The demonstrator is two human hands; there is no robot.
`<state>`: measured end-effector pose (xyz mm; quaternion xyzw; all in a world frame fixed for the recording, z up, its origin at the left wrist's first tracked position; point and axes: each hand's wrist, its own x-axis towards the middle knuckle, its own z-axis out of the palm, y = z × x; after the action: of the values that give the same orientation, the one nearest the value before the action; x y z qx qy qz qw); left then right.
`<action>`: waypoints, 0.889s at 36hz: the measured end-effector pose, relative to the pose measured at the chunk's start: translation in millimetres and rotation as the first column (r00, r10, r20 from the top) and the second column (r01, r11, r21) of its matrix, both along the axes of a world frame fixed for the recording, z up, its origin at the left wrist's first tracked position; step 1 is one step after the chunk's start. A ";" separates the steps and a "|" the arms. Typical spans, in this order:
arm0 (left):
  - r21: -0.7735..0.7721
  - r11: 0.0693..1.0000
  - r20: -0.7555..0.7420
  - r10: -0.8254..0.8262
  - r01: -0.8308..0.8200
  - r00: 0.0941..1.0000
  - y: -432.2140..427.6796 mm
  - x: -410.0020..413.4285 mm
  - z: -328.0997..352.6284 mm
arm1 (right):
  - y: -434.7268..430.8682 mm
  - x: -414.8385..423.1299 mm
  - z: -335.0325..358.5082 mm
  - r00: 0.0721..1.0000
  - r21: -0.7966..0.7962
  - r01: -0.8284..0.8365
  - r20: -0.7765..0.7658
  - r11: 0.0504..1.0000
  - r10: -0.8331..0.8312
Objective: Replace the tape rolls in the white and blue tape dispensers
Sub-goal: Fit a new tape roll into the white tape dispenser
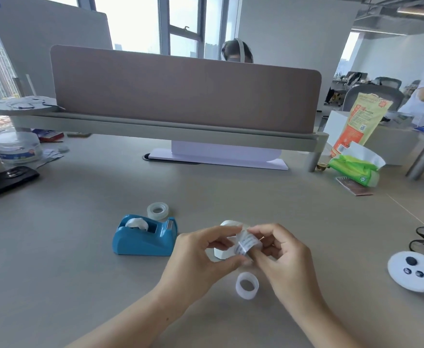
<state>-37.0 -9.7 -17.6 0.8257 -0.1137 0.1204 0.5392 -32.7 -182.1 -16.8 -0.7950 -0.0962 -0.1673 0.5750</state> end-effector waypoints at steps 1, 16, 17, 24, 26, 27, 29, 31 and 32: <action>-0.009 1.000 0.001 0.000 0.000 1.000 0.7 0.8 -0.1 | 0.0 0.1 1.0 1.000 0.011 -0.009 0.002 1.000 0.009; -0.125 0.992 0.001 -0.011 0.011 1.000 4.4 3.3 -0.9 | -8.0 0.9 5.2 0.981 0.153 -0.190 -0.010 0.970 0.193; -0.120 0.993 0.005 -0.006 0.006 1.000 4.2 3.8 -1.7 | -7.6 0.9 4.8 0.981 0.153 -0.193 -0.008 0.969 0.196; -0.119 0.993 0.008 0.007 -0.006 1.000 3.9 4.8 -2.5 | -4.0 -1.1 6.3 0.976 0.196 -0.196 -0.059 0.961 0.211; -0.134 0.991 -0.002 0.012 -0.012 1.000 3.7 4.6 -1.3 | -3.6 -1.7 7.2 0.974 0.203 -0.204 -0.056 0.958 0.220; -0.139 0.990 -0.006 0.013 -0.014 1.000 3.6 4.5 -0.5 | -3.3 -2.0 7.5 0.974 0.209 -0.206 -0.054 0.956 0.221; -0.140 0.990 -0.014 0.008 -0.010 1.000 3.7 4.0 1.1 | -3.3 -2.2 7.1 0.975 0.203 -0.204 -0.047 0.958 0.218; -0.131 0.991 -0.016 0.007 -0.009 1.000 3.7 3.0 2.6 | -3.7 -2.2 5.8 0.979 0.173 -0.194 -0.034 0.966 0.202; -0.122 0.992 -0.015 0.011 -0.013 1.000 3.5 2.8 2.9 | -4.0 -2.3 5.1 0.982 0.152 -0.182 -0.024 0.971 0.188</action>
<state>-34.2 -6.1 -14.7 0.7927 -0.0974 0.1244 0.5887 -35.0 -186.1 -11.7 -0.7404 -0.1460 -0.1043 0.6478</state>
